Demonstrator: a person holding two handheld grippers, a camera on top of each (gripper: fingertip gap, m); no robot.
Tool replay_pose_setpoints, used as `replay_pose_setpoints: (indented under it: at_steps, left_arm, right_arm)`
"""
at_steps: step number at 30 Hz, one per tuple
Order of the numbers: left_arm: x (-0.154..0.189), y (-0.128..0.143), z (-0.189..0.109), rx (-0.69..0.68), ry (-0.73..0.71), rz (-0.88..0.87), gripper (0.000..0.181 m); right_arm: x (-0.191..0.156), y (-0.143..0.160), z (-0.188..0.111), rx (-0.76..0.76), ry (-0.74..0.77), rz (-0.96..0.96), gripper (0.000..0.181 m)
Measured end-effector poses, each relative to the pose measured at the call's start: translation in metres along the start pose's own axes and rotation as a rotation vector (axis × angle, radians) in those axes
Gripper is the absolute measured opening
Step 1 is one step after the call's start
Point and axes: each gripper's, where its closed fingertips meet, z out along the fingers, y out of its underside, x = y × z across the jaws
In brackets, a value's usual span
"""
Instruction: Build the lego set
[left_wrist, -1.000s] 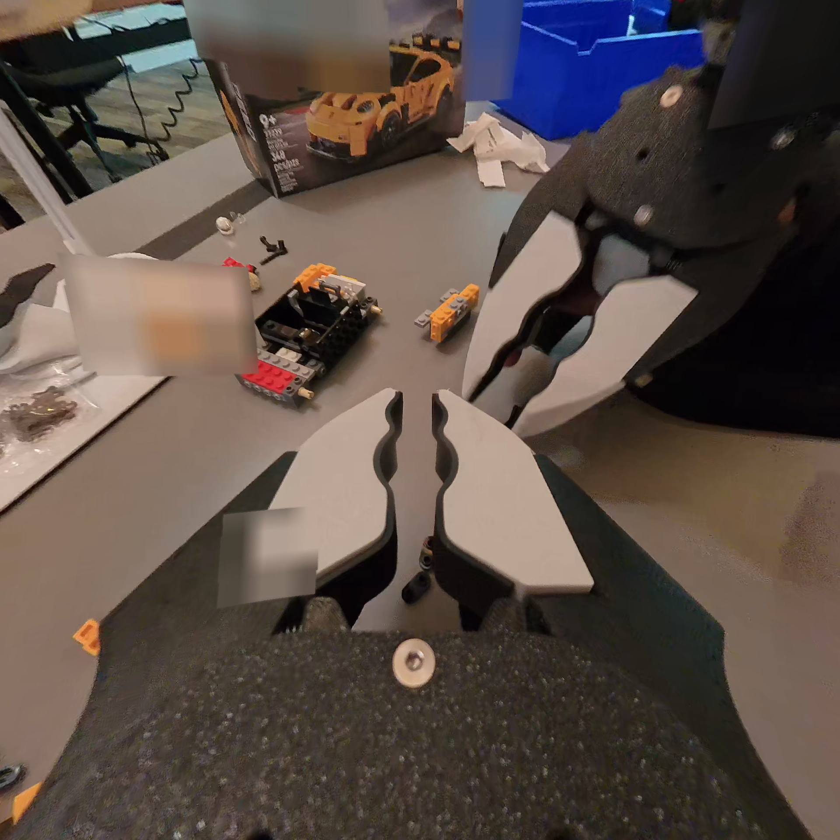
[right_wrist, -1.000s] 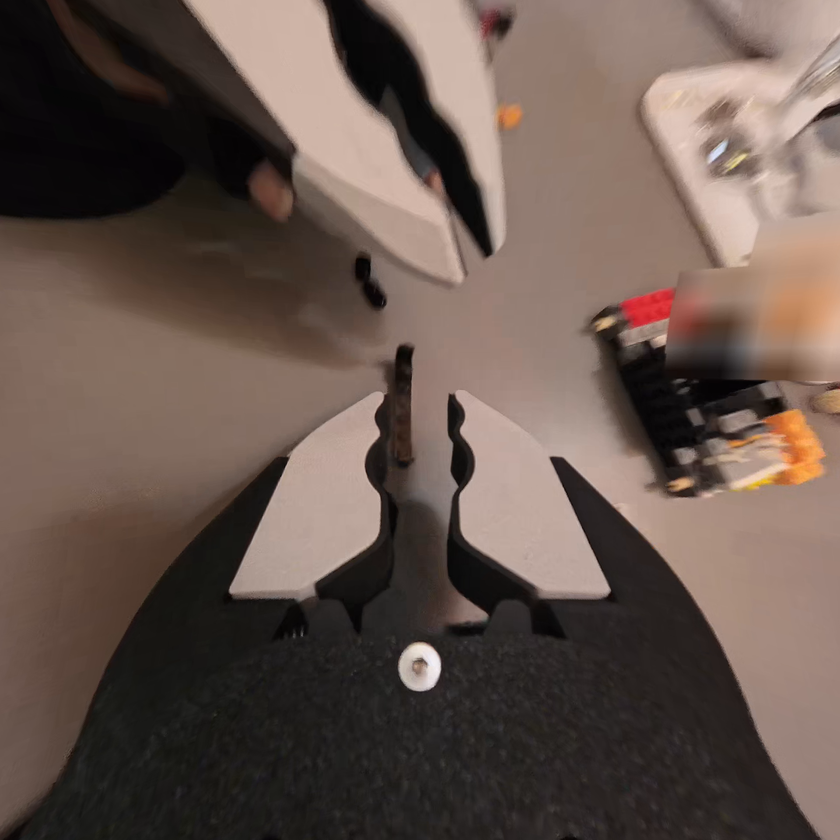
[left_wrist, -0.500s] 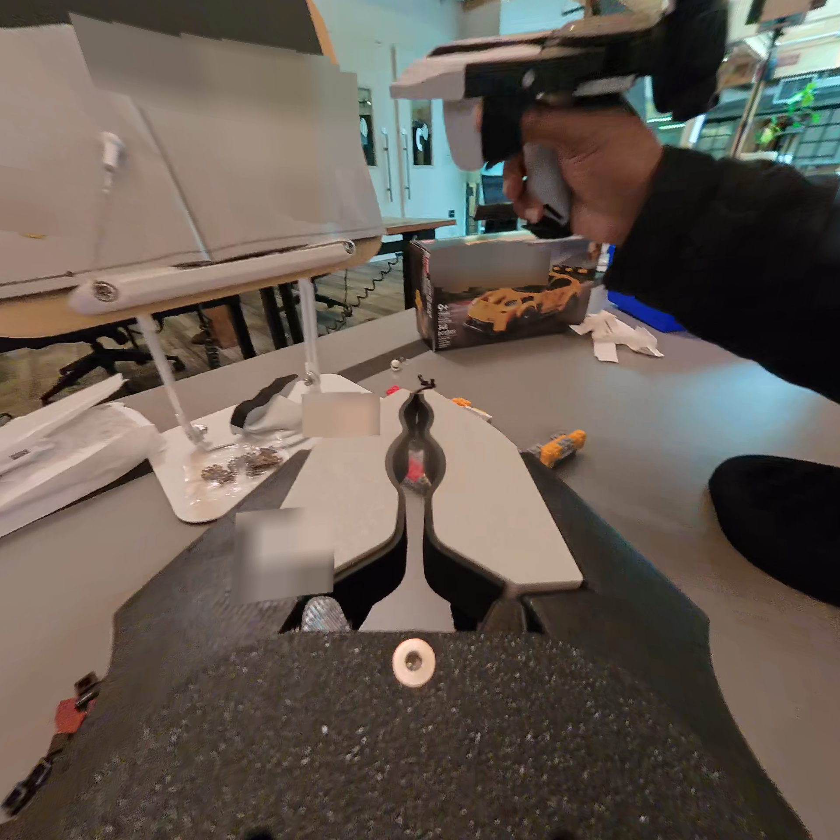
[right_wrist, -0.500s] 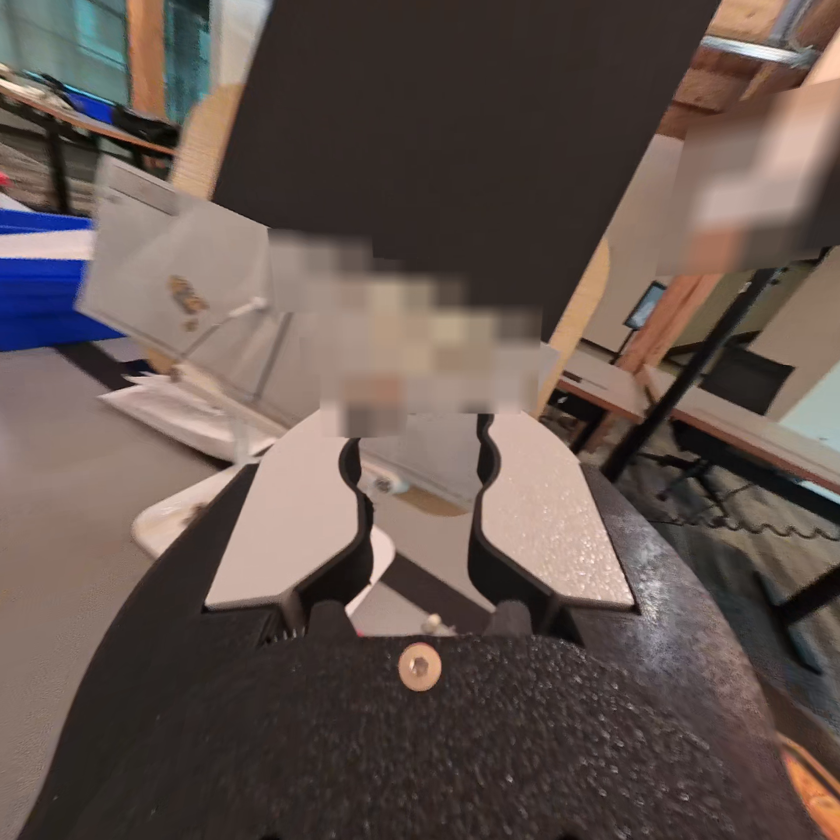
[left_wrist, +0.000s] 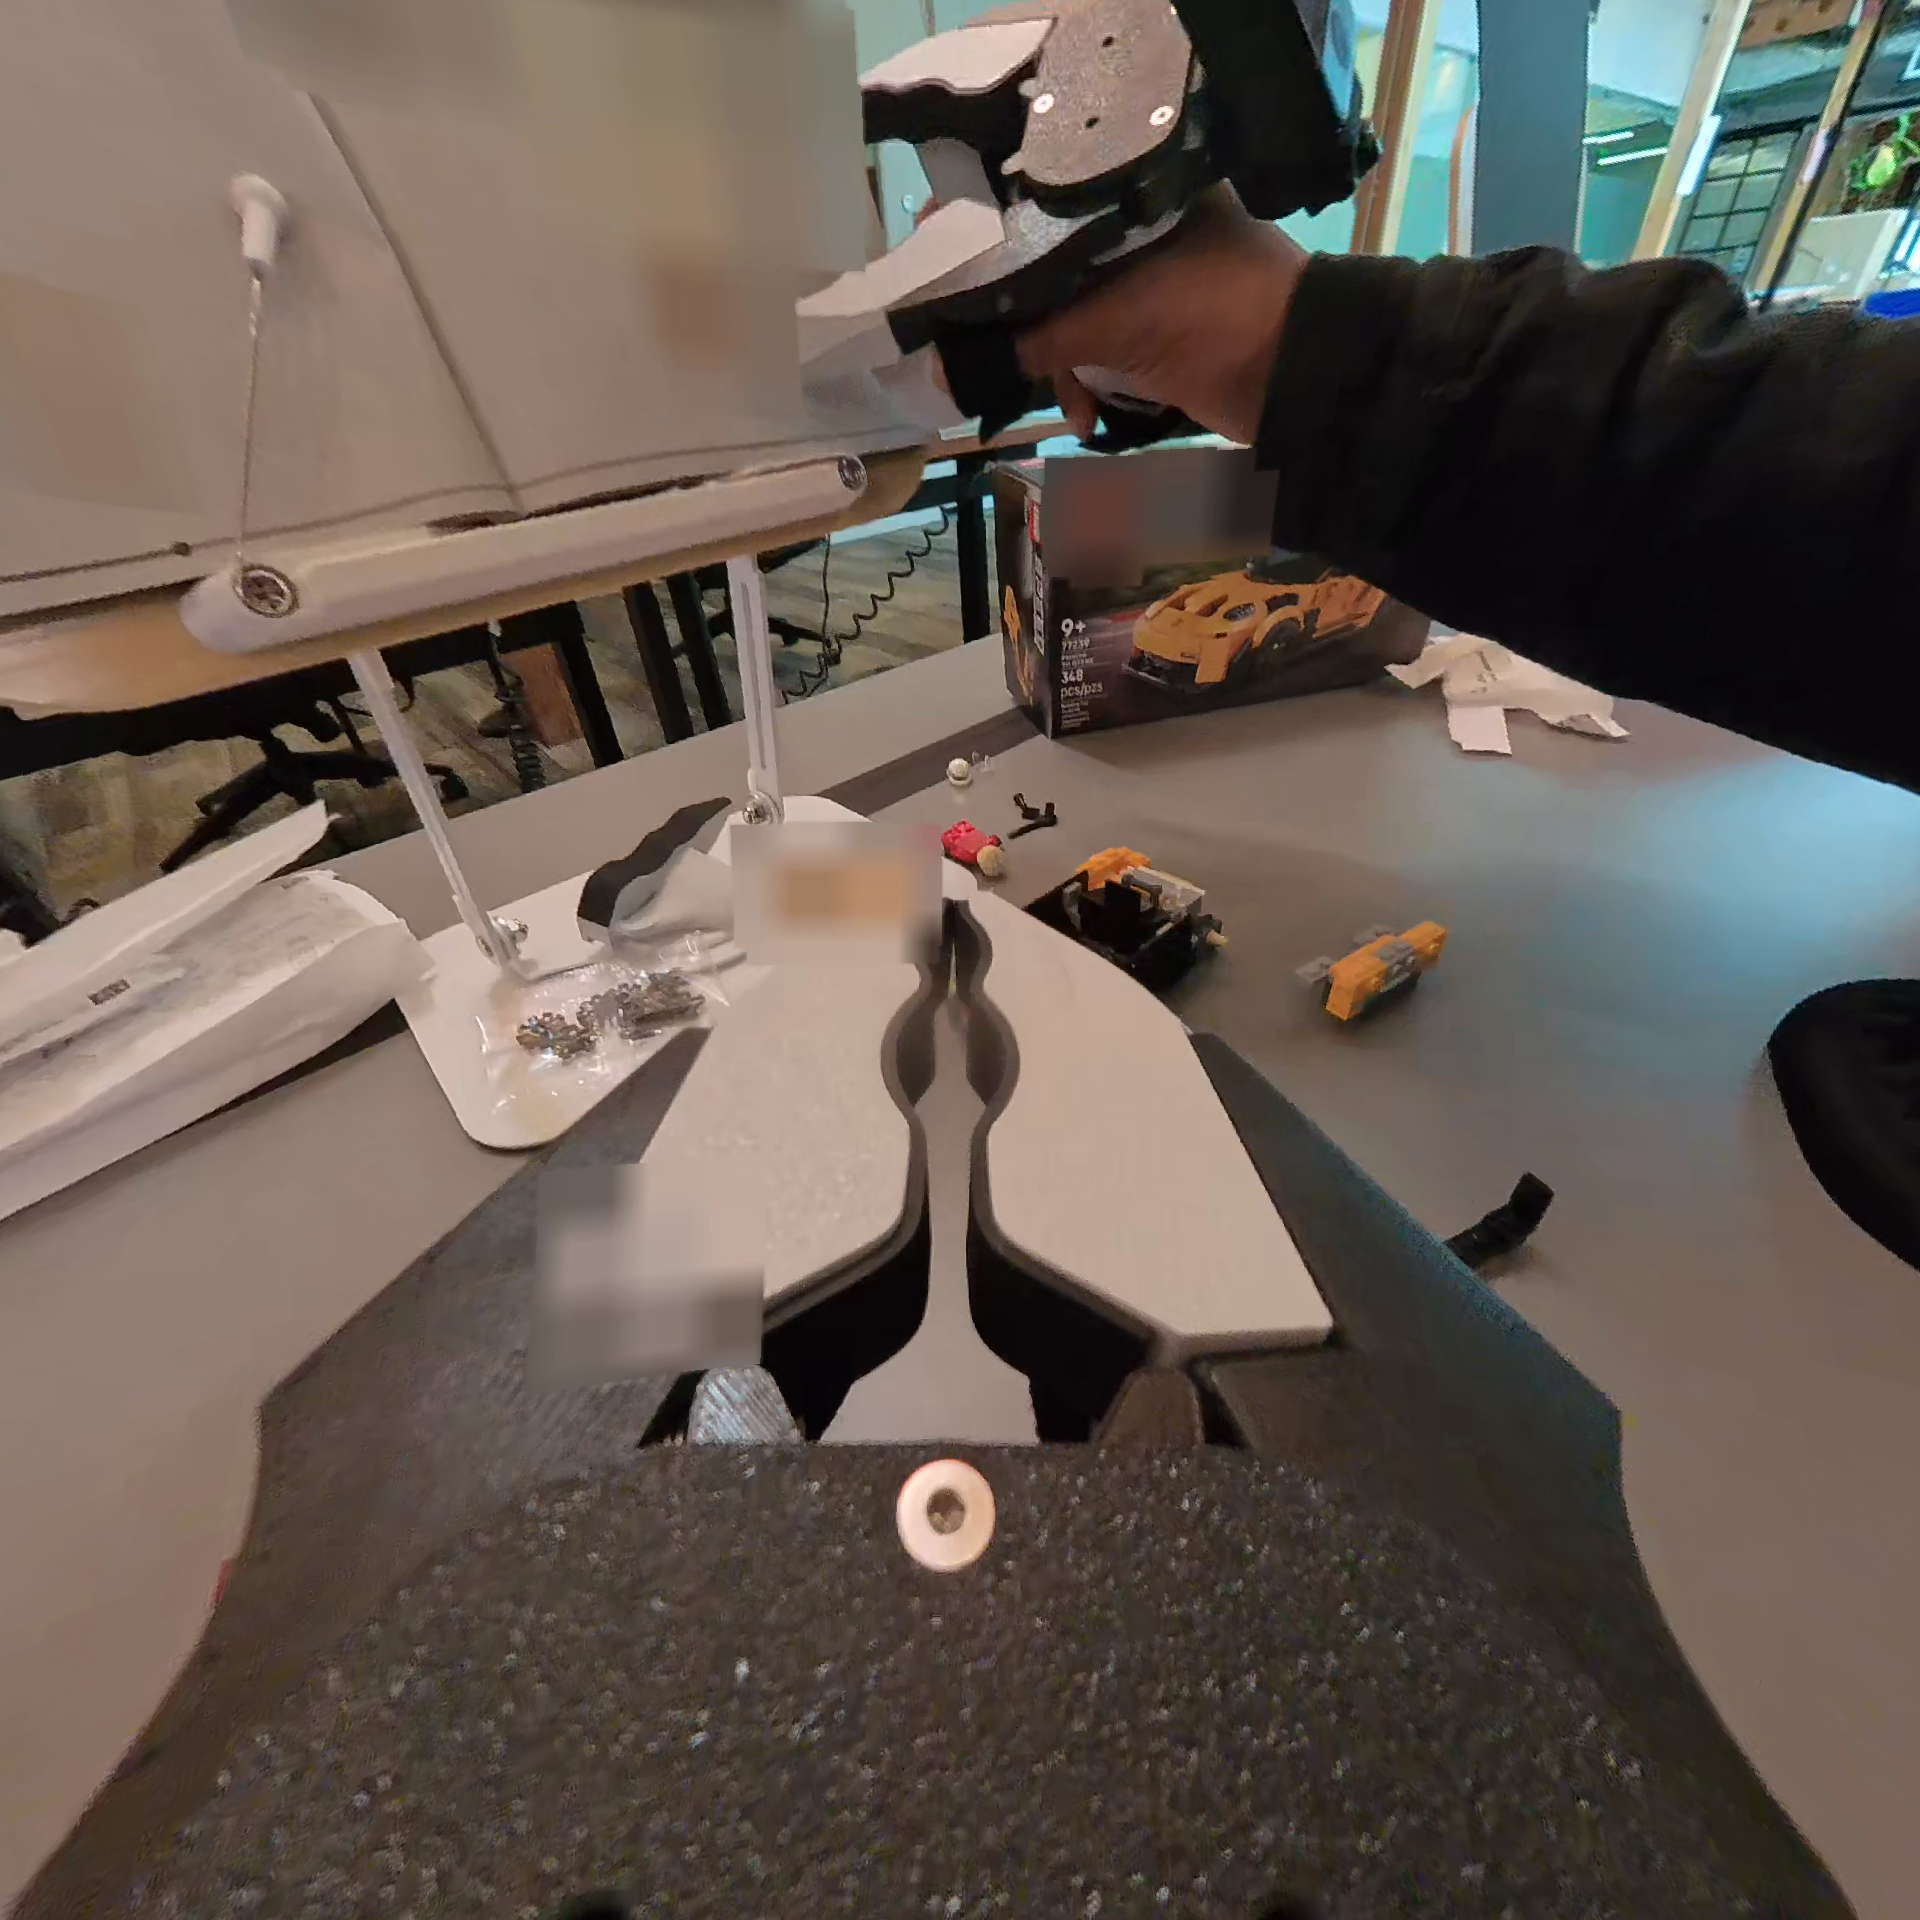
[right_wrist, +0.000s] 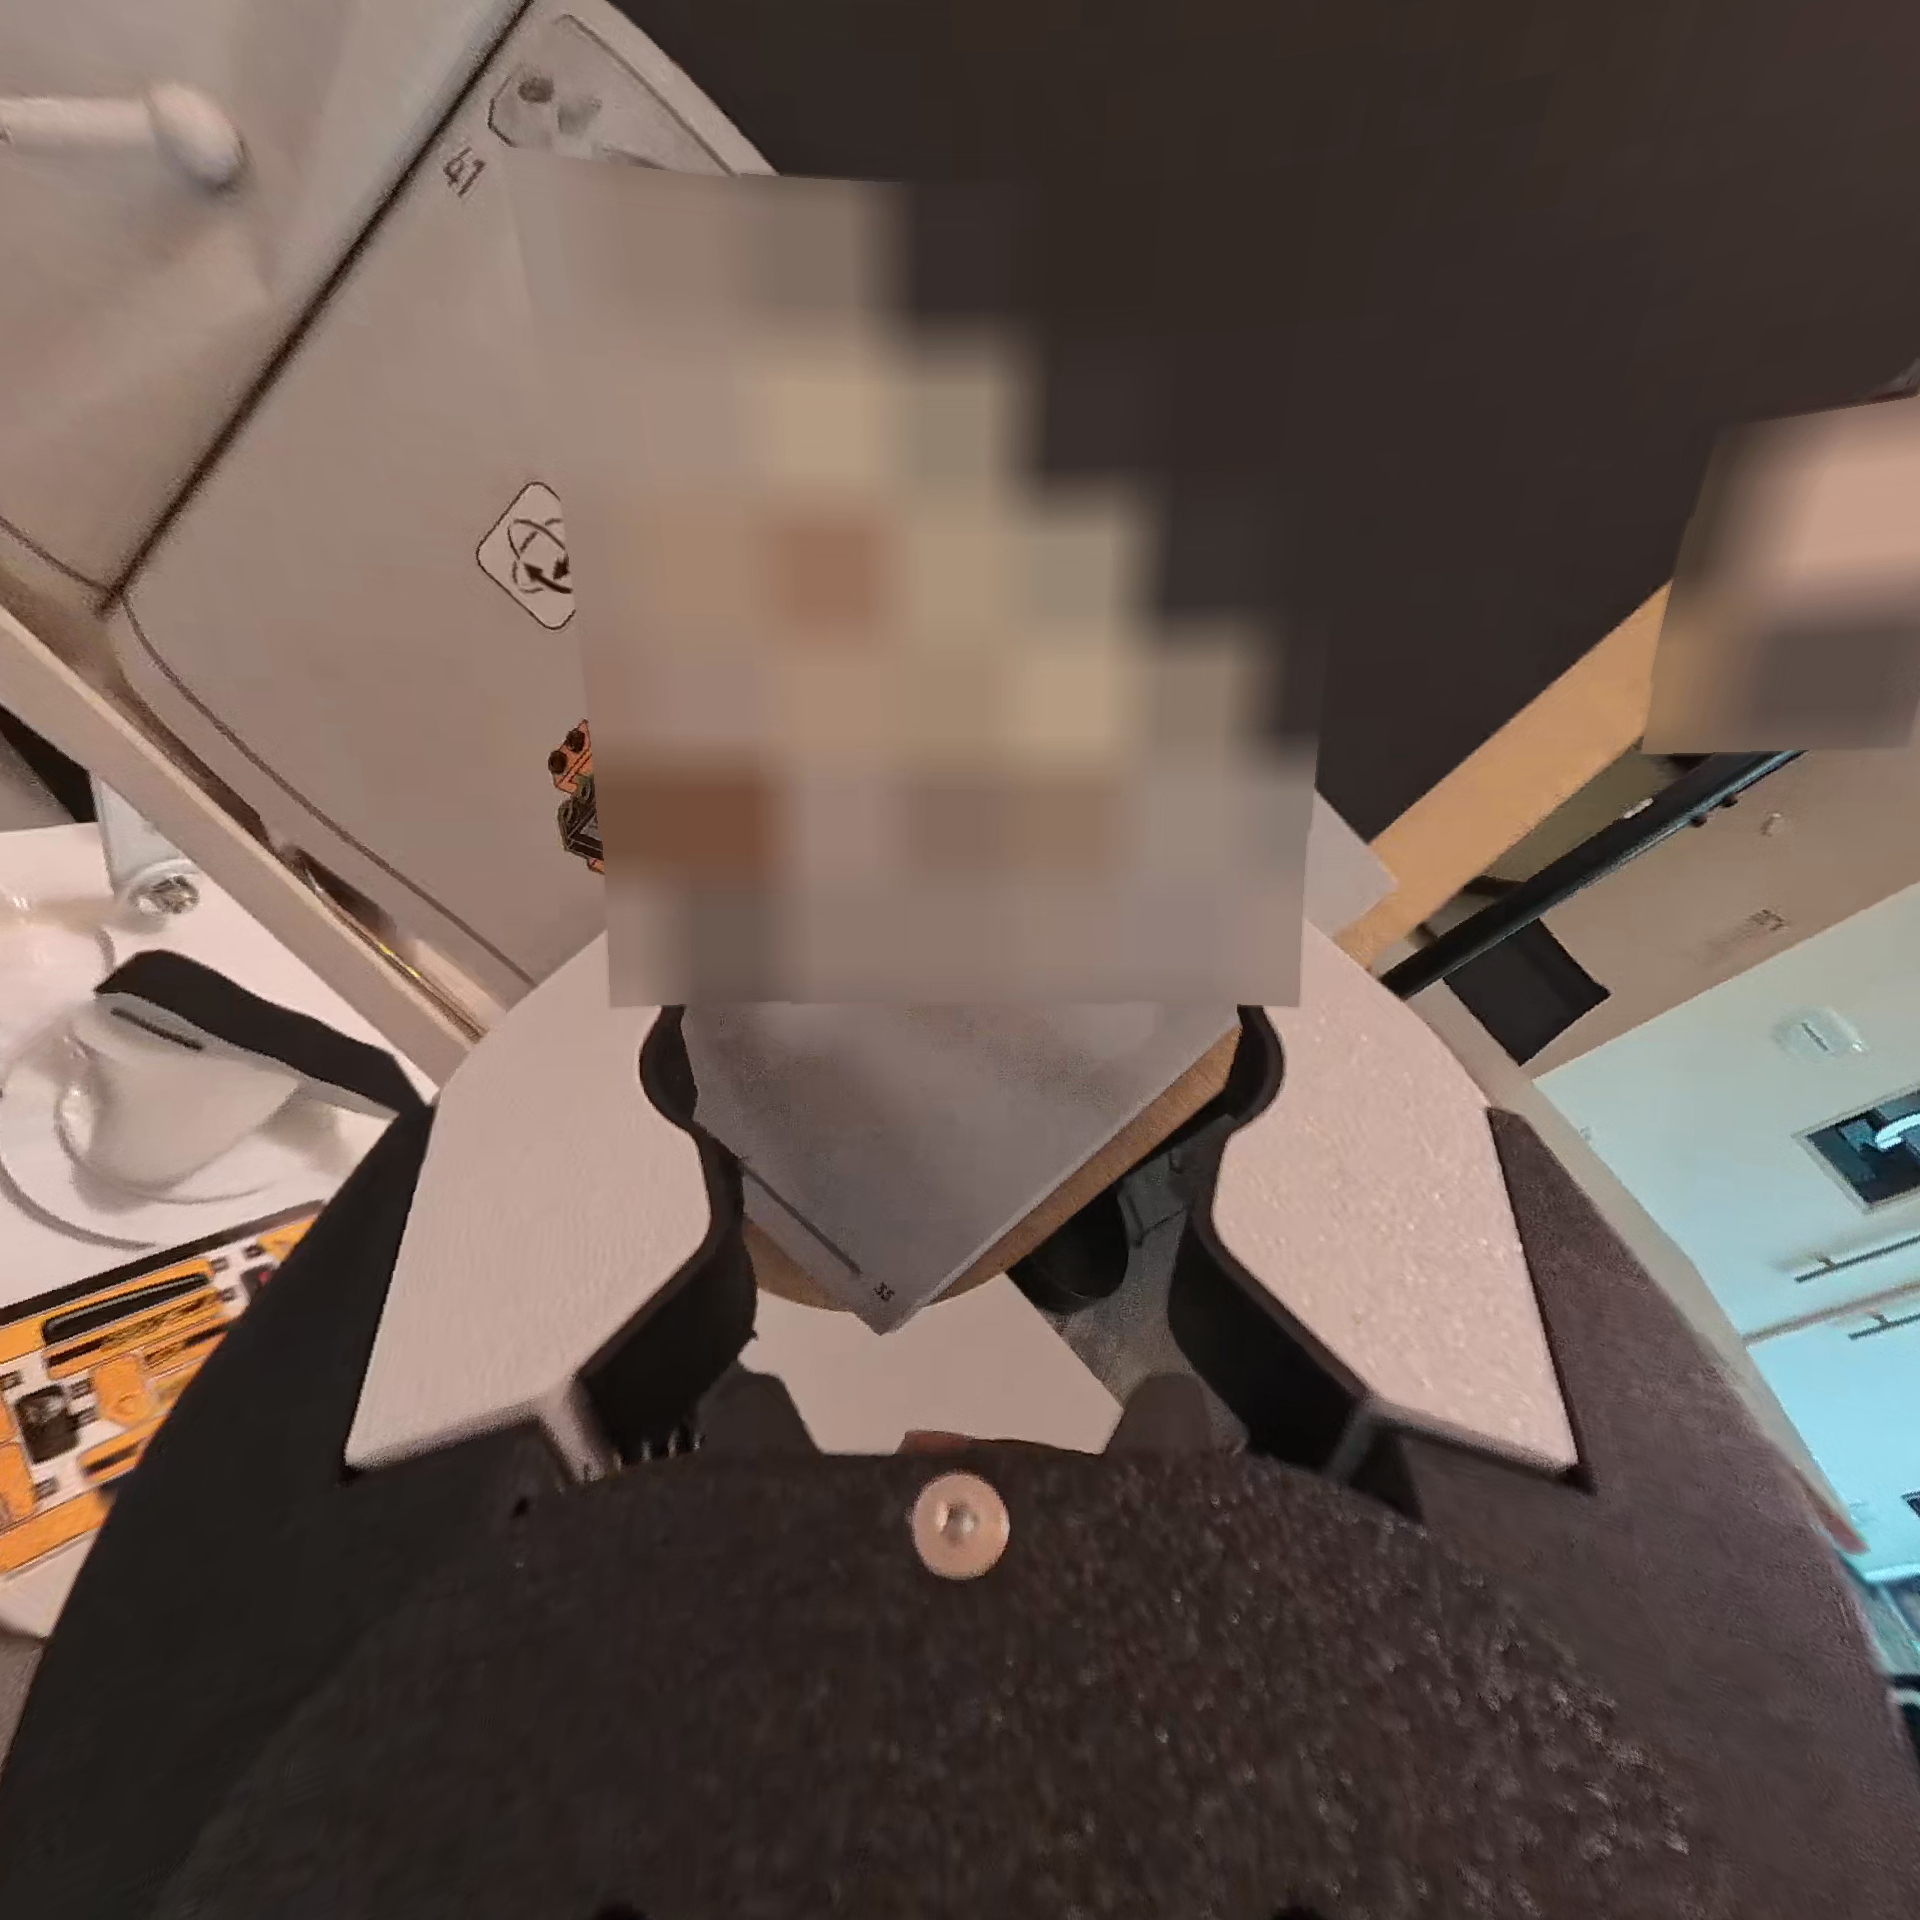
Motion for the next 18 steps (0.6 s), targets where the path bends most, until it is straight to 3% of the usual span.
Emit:
replay_pose_setpoints:
  at_steps: [18]
  left_arm:
    - [0.0082, 0.0117, 0.0031, -0.046, 0.073, -0.089, 0.0]
  right_arm:
    - [-0.0034, -0.0012, -0.0054, 0.05, 0.008, 0.02, 0.084]
